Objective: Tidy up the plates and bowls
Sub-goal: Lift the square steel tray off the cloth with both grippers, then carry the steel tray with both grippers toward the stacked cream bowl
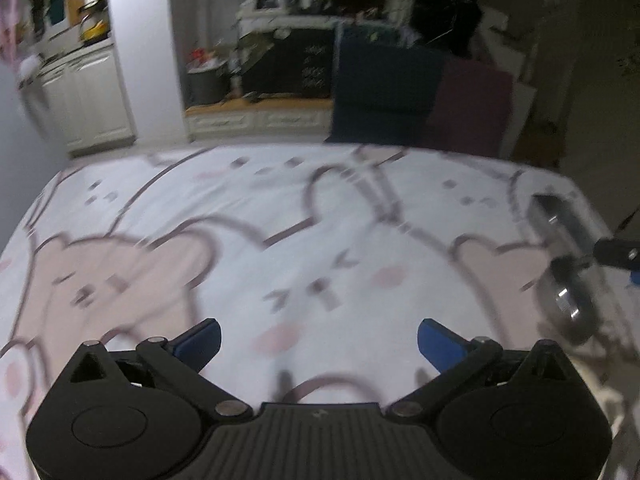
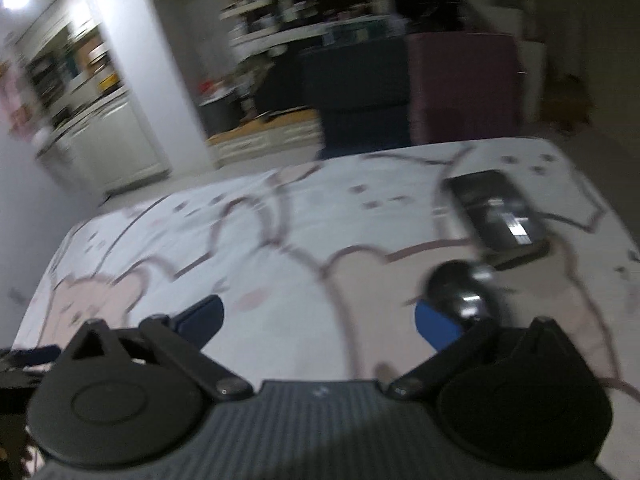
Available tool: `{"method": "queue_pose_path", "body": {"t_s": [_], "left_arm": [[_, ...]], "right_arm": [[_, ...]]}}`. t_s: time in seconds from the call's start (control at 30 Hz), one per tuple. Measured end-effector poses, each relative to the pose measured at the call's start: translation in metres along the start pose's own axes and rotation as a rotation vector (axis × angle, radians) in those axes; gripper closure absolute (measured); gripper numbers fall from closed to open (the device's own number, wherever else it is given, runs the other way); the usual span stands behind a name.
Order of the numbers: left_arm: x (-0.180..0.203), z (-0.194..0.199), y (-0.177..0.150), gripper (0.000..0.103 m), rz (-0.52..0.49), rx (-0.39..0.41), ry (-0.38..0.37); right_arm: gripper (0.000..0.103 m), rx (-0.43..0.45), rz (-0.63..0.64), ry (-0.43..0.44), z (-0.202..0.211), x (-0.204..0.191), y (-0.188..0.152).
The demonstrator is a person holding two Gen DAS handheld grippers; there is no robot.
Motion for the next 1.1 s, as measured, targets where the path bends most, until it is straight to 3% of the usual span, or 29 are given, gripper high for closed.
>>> {"method": "queue_pose_path", "body": {"t_s": [0.27,0.43,0.67,0.9,1.1], "left_arm": [[0.087,-0.037,0.054,0.0,-0.012,0.132,-0.118],[0.135,-0.068,0.083,0.0,-0.046,0.177,-0.187],[0.193,-0.133,0.102,0.0,-0.175,0.122,-0.212],[0.235,-0.197,0.124,0.0,-0.339,0.075,-0.192],[0.256,-0.245,0.13,0.0,-0.448,0.01,-0.167]], "right_arm": [[0.001,0.012,-0.212,-0.156,-0.031,0.113,0.019],[0.001,-0.017,-0.351,-0.179,-0.057,0.156,0.021],[0.001,-0.064,-0.479,-0.23,-0.097,0.192,0.028],[0.006,-0.159,-0.53,-0.172,-0.139,0.191,0.034],[0.01,-0.228,-0.554,-0.198,-0.154,0.192,0.027]]}}
Point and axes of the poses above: each gripper's, at about its wrist camera, not at the fingertips, and z roughly against the way its jaws point, x to its right, y to its top, the point moved 8 cm from there along -z, roughly the way its jaws point, and after that the axes turned 12 degrees about -y, right-handed, at the moved point
